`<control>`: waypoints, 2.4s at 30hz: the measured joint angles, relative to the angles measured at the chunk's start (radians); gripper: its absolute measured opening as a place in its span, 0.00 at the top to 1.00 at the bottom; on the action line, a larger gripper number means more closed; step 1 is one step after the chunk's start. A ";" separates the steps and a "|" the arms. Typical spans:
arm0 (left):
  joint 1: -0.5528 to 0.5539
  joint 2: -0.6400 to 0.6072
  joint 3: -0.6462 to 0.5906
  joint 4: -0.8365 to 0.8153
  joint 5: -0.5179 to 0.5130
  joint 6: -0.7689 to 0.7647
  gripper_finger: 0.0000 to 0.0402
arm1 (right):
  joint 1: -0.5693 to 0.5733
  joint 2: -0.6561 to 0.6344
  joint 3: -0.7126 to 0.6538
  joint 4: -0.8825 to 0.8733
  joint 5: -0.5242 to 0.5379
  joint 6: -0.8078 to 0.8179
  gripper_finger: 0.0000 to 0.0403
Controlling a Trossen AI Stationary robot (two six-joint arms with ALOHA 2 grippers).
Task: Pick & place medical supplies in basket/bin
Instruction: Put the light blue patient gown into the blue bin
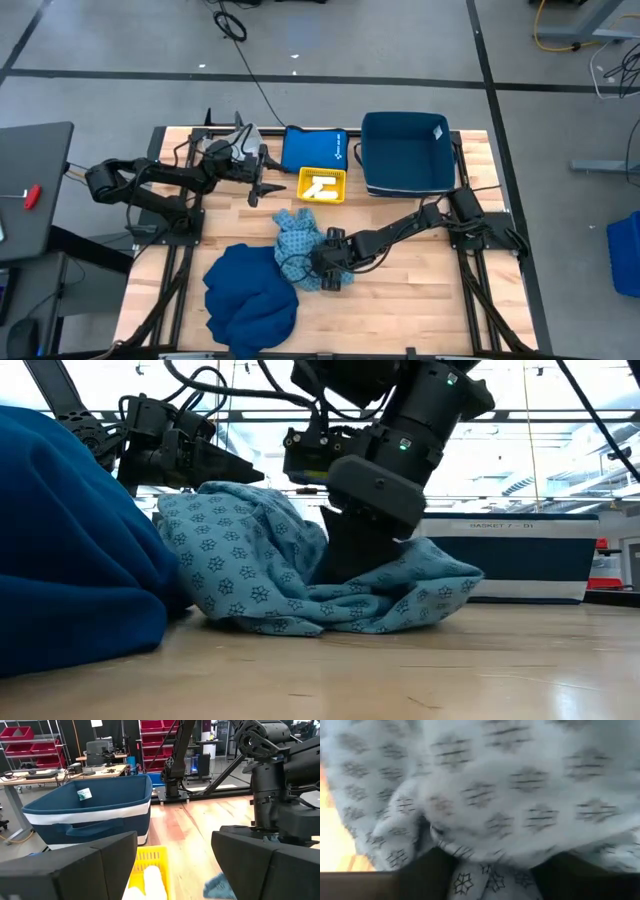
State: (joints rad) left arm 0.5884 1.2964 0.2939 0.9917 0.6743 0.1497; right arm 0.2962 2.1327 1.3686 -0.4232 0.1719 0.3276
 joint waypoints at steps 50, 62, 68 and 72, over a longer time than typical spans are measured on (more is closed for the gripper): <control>-0.040 0.000 0.000 -0.001 0.040 0.017 0.36 | 0.104 -0.346 -0.019 -0.037 0.411 -0.043 0.70; -0.046 0.000 0.000 -0.001 0.040 0.017 0.36 | -0.044 -0.346 -0.019 -0.032 0.103 -0.150 0.15; -0.046 0.000 0.000 -0.002 0.041 0.014 0.36 | -0.146 -0.256 -0.019 -0.027 -0.046 -0.215 0.12; -0.046 0.000 0.000 -0.002 0.047 0.009 0.36 | -0.189 -0.155 -0.020 -0.013 -0.125 -0.248 0.11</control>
State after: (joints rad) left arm 0.5423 1.2965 0.2939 0.9895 0.7217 0.1587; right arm 0.1069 1.9782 1.3490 -0.4365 0.0471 0.0797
